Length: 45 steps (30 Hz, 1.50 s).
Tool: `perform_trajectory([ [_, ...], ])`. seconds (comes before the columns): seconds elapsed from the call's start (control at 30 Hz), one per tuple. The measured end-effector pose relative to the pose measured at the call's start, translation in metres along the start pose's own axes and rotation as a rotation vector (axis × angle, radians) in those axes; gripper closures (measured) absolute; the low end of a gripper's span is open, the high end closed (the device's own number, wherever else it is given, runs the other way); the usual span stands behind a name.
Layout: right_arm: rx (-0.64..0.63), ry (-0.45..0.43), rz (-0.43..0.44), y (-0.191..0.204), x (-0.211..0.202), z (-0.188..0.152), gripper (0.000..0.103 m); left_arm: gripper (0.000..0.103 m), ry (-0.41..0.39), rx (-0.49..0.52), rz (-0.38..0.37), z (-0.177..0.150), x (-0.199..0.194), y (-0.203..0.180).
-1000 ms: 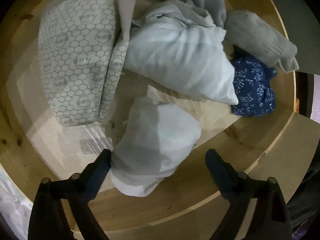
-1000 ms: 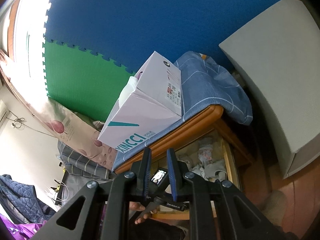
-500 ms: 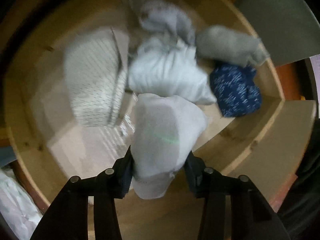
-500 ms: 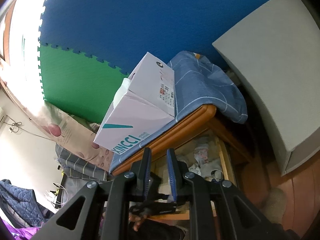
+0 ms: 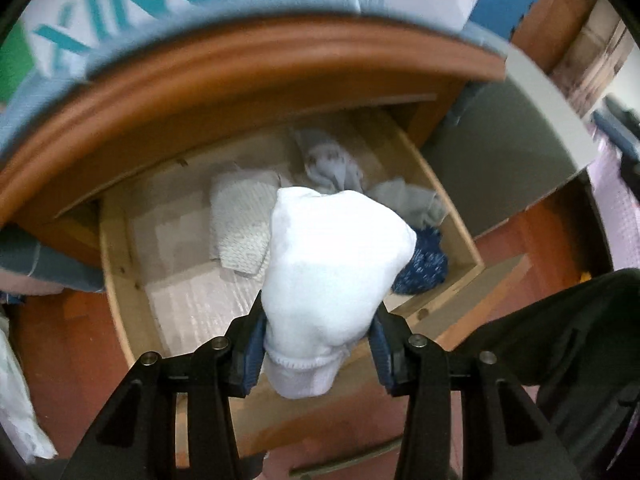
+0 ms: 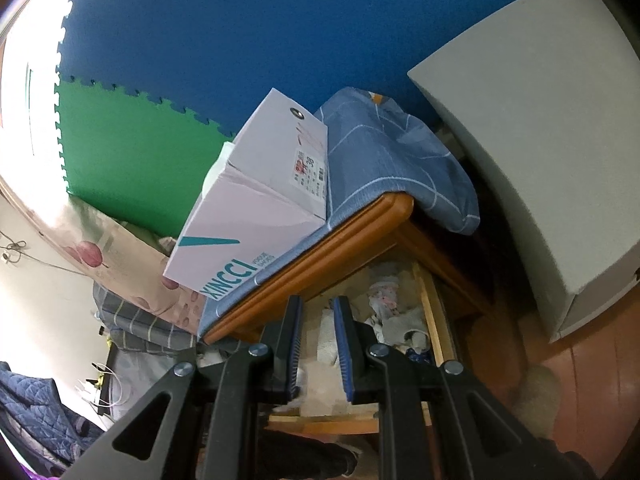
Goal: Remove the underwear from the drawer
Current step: 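Carry the white sock into the shoe box and release it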
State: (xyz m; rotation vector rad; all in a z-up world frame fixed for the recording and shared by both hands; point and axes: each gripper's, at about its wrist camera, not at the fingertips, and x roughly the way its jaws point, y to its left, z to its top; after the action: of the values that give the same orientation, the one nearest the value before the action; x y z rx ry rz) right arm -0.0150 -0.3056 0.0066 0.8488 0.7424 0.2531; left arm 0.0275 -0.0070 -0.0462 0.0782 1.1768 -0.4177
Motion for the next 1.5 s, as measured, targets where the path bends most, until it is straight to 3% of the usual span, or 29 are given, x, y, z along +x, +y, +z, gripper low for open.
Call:
perform_trajectory([
  [0.23, 0.010, 0.015, -0.015, -0.002, 0.005, 0.000, 0.085, 0.061, -0.137, -0.080, -0.040, -0.003, -0.069, 0.007],
  [0.43, 0.008, 0.021, -0.020, -0.001, 0.007, 0.000, 0.085, 0.061, -0.235, -0.075, -0.059, 0.014, -0.127, 0.003],
  [0.63, 0.007, 0.021, -0.012, -0.001, 0.007, 0.000, 0.085, 0.061, -0.321, -0.034, -0.085, 0.059, -0.182, -0.007],
  [0.8, 0.012, 0.020, 0.000, -0.001, 0.006, 0.000, 0.085, 0.061, -0.360, -0.004, -0.092, 0.120, -0.208, -0.013],
  [1.07, 0.014, 0.023, 0.017, -0.002, 0.004, 0.000, 0.085, 0.061, -0.344, 0.052, 0.002, 0.209, -0.168, -0.030],
  [1.27, 0.025, 0.031, 0.030, -0.004, 0.005, 0.001, 0.085, 0.061, -0.307, 0.016, 0.035, 0.242, -0.121, -0.027],
  [1.5, 0.027, 0.041, 0.038, -0.004, 0.007, 0.001, 0.085, 0.059, -0.236, 0.001, 0.060, 0.250, -0.081, -0.029],
])
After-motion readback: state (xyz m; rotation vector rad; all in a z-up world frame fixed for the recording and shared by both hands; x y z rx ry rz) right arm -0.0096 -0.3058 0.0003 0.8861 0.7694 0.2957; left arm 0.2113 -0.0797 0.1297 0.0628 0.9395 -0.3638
